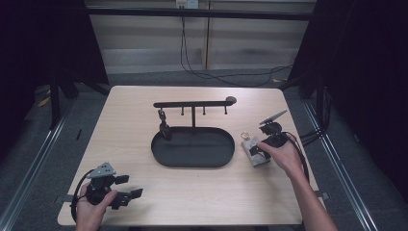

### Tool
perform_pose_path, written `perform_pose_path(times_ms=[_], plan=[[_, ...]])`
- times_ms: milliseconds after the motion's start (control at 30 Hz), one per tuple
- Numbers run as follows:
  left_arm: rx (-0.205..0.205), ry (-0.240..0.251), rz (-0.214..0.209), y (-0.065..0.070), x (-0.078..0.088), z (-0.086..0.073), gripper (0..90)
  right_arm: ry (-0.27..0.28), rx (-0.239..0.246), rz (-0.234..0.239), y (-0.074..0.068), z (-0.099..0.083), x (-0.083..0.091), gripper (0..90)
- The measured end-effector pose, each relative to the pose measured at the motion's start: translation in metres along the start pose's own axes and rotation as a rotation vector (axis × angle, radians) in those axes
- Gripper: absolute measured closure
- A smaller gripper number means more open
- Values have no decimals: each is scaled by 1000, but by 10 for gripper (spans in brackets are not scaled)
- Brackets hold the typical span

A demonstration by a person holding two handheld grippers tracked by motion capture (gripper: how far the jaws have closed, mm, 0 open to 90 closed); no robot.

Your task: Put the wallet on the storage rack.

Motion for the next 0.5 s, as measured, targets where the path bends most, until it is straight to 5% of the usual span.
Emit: perform_pose_path(times_ms=[67,500], plan=[[-4,0,-3,1,0,0,186,1,-24,26,1,2,-2,209],[-15,13,-21,5,0,2,186,-101,24,-70,0,13,-22,236]])
Point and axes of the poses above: each handheld gripper's, and its own axes: x roughly backward along the jaws, z roughly out of its top, y roughly to its right, the point moved 6 cm from there along -x, roughly forward along the jaws, and after that the axes turned 7 degrees about -z, right-handed, at the moved point
